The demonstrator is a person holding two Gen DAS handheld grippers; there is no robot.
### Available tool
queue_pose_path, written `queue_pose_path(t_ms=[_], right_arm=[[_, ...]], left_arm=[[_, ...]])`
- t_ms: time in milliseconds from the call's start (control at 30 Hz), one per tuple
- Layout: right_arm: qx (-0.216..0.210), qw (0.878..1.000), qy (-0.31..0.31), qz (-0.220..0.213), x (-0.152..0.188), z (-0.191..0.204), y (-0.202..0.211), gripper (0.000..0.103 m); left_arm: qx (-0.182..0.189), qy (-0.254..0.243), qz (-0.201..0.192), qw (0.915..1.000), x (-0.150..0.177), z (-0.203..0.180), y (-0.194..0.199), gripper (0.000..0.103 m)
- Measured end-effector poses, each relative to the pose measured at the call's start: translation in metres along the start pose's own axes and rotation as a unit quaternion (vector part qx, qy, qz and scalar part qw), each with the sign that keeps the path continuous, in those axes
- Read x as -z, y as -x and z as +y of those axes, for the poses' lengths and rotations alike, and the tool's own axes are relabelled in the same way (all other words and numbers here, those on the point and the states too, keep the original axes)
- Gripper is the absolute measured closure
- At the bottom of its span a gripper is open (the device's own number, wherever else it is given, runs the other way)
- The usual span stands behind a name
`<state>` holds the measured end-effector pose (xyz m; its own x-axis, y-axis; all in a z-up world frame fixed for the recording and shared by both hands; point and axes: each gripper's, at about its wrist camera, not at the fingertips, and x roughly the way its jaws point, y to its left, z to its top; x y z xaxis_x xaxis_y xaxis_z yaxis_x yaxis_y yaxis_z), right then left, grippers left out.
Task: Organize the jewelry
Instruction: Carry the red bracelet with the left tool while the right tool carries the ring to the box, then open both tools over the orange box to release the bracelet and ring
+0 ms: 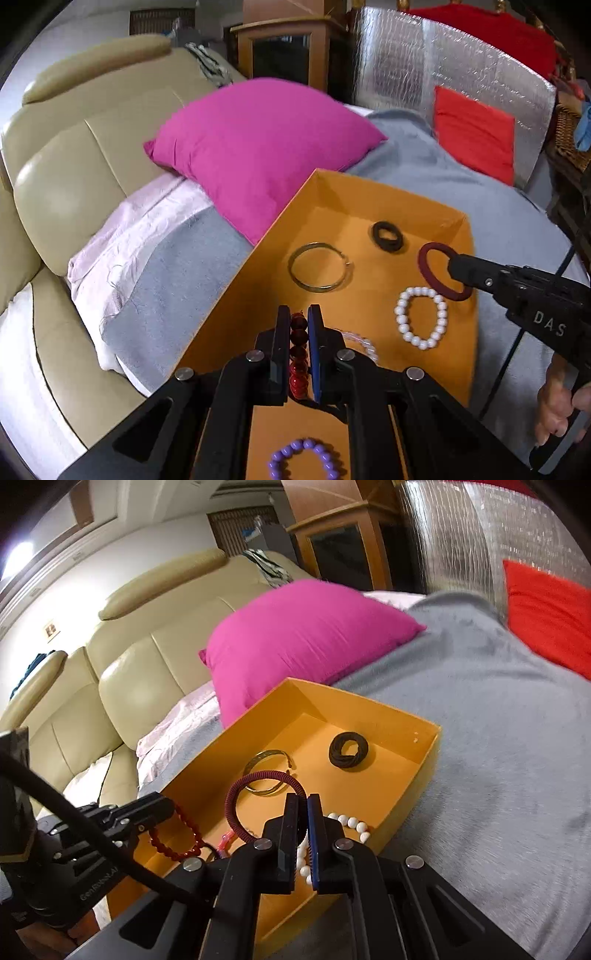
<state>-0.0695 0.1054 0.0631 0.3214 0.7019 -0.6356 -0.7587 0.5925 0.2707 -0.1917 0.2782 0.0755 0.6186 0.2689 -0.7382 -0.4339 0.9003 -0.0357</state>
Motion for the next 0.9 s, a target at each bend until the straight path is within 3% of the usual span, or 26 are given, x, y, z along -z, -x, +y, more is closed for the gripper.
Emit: queue_pose_path(t_ms=[600, 667, 733, 900], right_arm=[[0.022, 0.999, 0.028, 0.034, -0.002, 0.017, -0.054, 0.096], [0.014, 0.999, 0.023, 0.029, -0.003, 0.016, -0.054, 0.094], [0.000, 1.000, 0.013, 0.026, -0.003, 0.013, -0.053, 0.087], [-0.020, 1.000, -0.012, 0.016, -0.004, 0.005, -0.044, 0.085]], left_arm=[[-0.040, -0.029, 0.045, 0.9978, 0.002, -0.001, -0.042, 0.093], [-0.038, -0.035, 0.044, 0.9977, 0.003, -0.002, -0.040, 0.083], [-0.035, -0.039, 0.038, 0.9979, 0.003, -0.003, -0.037, 0.060], [-0.035, -0.062, 0.017, 0.9973, 0.013, -0.005, -0.014, 0.055]])
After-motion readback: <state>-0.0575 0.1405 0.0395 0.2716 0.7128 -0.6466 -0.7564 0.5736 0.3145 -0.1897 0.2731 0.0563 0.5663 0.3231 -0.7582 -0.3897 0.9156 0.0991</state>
